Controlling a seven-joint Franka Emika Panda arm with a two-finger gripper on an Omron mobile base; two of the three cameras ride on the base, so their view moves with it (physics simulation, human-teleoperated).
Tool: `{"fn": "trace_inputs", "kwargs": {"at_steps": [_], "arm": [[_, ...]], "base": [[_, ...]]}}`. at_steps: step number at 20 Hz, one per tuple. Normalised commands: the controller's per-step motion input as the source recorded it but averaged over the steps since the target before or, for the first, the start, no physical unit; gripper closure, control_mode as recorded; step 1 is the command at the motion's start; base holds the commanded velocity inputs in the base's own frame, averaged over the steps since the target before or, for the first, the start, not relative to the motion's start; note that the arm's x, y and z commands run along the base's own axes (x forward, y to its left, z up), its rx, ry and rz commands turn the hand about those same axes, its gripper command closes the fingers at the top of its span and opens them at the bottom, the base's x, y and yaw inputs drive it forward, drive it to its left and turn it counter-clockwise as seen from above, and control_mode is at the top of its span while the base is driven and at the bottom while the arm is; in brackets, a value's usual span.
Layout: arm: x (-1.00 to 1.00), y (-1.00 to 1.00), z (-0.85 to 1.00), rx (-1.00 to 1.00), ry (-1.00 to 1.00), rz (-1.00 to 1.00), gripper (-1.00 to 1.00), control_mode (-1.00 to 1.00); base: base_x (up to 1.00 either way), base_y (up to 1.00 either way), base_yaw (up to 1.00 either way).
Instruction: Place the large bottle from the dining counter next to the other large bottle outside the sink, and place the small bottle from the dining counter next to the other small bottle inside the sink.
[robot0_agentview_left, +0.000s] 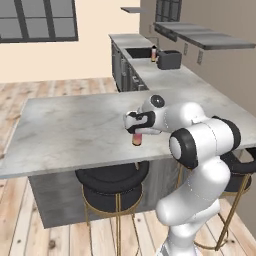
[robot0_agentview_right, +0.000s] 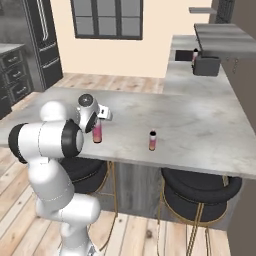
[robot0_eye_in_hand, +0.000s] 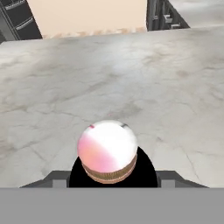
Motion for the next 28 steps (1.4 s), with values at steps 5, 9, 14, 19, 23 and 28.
{"fn": "trace_inputs", "kwargs": {"at_steps": [5,9,14,19,23,28], "arm": [[0.0,0.0,0.0,0.0,0.0,0.0,1.0,1.0],[0.0,0.0,0.0,0.0,0.0,0.0,1.0,1.0],[0.0,0.0,0.0,0.0,0.0,0.0,1.0,1.0],[0.0,0.0,0.0,0.0,0.0,0.0,1.0,1.0],[0.0,0.0,0.0,0.0,0.0,0.0,1.0,1.0],[0.0,0.0,0.0,0.0,0.0,0.0,1.0,1.0]], "base": [[0.0,0.74,0.0],[0.0,0.94,0.0],[0.0,1.0,0.0],[0.0,1.0,0.0],[0.04,0.95,0.0],[0.16,0.82,0.0]]}}
